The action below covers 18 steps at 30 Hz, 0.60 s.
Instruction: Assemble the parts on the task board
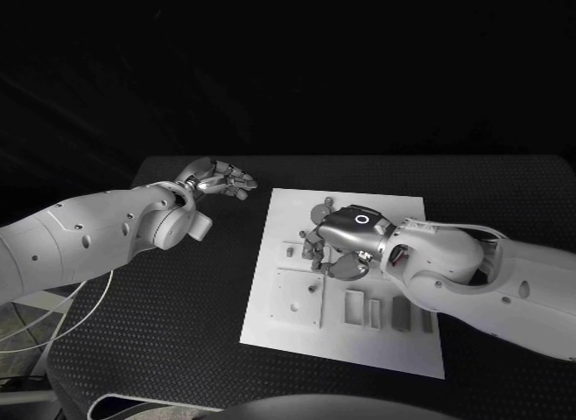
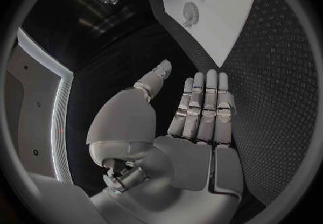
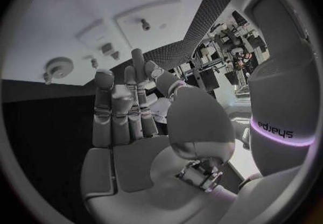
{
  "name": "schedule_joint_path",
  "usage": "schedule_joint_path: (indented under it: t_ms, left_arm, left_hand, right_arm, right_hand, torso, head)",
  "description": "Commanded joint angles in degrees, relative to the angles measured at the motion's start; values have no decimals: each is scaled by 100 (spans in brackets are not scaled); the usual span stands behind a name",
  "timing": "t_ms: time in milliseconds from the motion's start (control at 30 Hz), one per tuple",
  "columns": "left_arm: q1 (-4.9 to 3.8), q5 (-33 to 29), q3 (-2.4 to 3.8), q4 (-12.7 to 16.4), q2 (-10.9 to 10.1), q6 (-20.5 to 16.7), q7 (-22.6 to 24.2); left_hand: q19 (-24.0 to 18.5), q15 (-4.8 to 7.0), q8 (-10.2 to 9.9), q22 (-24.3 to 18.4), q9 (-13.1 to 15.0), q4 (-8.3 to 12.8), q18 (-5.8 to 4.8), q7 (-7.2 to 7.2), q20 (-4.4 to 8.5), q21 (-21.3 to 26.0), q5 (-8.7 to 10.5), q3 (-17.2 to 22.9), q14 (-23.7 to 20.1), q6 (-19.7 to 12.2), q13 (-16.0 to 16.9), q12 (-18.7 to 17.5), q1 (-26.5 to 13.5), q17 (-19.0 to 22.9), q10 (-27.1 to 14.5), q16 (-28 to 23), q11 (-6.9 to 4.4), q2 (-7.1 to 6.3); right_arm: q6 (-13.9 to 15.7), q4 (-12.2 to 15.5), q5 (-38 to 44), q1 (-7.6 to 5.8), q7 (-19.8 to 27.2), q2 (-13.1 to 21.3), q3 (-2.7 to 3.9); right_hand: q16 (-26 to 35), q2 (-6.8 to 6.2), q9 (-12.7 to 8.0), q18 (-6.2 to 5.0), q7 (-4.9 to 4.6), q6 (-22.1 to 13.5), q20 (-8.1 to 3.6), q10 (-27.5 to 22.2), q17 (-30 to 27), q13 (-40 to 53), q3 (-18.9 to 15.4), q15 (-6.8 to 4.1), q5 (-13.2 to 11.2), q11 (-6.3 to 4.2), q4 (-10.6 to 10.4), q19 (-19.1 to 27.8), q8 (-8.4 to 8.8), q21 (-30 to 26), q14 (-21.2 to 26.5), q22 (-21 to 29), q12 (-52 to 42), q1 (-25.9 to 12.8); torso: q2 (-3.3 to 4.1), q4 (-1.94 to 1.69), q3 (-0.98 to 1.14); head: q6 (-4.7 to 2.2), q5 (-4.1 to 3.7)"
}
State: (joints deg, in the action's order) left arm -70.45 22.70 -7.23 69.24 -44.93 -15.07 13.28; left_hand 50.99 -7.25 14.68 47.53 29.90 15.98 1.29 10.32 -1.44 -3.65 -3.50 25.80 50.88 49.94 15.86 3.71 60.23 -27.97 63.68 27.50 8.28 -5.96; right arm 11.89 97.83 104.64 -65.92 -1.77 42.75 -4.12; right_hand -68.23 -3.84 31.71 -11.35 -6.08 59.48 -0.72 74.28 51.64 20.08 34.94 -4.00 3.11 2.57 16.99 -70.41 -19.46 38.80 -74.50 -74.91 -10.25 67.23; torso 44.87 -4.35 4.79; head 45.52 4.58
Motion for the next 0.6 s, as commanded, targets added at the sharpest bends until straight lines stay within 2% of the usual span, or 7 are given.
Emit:
schedule_joint_path:
  t_ms: [33,133,233,267,433,600]
  left_arm:
    - [-15,-44,3,4,31,6,58]
    - [-16,-45,4,-2,50,4,61]
    - [-16,-45,4,4,50,5,59]
    - [-16,-45,4,5,53,7,59]
    - [-18,-46,4,8,57,12,54]
    - [-18,-46,4,8,67,16,53]
  left_hand:
    - [18,0,20,-7,-9,-6,61,5,-17,-28,25,-7,42,-33,-5,25,3,-10,-14,-20,-13,50]
    - [18,0,21,-8,-9,-5,61,5,-17,-28,25,-7,42,-33,-6,25,3,-12,-13,-22,-13,49]
    - [18,0,21,-9,-10,-5,61,5,-17,-28,25,-7,42,-33,-6,25,4,-13,-13,-23,-13,48]
    - [18,0,21,-9,-10,-4,61,5,-17,-28,25,-7,42,-33,-6,26,4,-14,-13,-24,-13,48]
    - [18,1,22,-11,-10,-4,60,4,-17,-29,25,-7,43,-33,-7,26,5,-17,-13,-26,-13,47]
    - [18,1,23,-12,-11,-4,60,4,-17,-29,25,-7,44,-33,-8,26,5,-19,-12,-28,-13,47]
  right_arm:
    - [129,-25,-44,113,134,-142,-4]
    - [136,-92,-44,203,165,-278,-48]
    - [150,-187,-44,318,194,-414,-106]
    - [148,-214,-44,361,205,-451,-117]
    - [160,-349,-42,557,249,-616,-142]
    - [148,-429,-23,722,276,-723,-146]
  right_hand:
    - [-35,185,10,-365,1,16,-36,117,5,17,-28,-77,27,-98,-12,12,-19,34,33,-129,-18,207]
    - [-36,187,11,-365,1,15,-36,115,6,18,-28,-77,27,-97,-11,13,-18,35,33,-129,-17,209]
    - [-37,188,12,-365,1,14,-37,113,7,20,-27,-77,27,-97,-10,14,-18,36,34,-129,-16,212]
    - [-37,189,13,-365,1,14,-37,113,7,20,-27,-77,27,-97,-10,15,-18,36,34,-129,-15,213]
    - [-38,194,15,-365,0,11,-37,110,9,24,-26,-77,27,-97,-9,17,-16,37,36,-129,-14,219]
    - [-40,198,16,-365,0,8,-38,107,10,26,-26,-77,27,-97,-9,19,-15,38,37,-129,-12,223]
  torso:
    - [1,-12,-6]
    - [0,5,1]
    - [2,2,-4]
    - [1,0,0]
    - [-3,-1,18]
    - [-4,5,21]
  head:
    - [36,131]
    - [56,224]
    - [76,266]
    - [84,276]
    - [145,359]
    - [187,409]
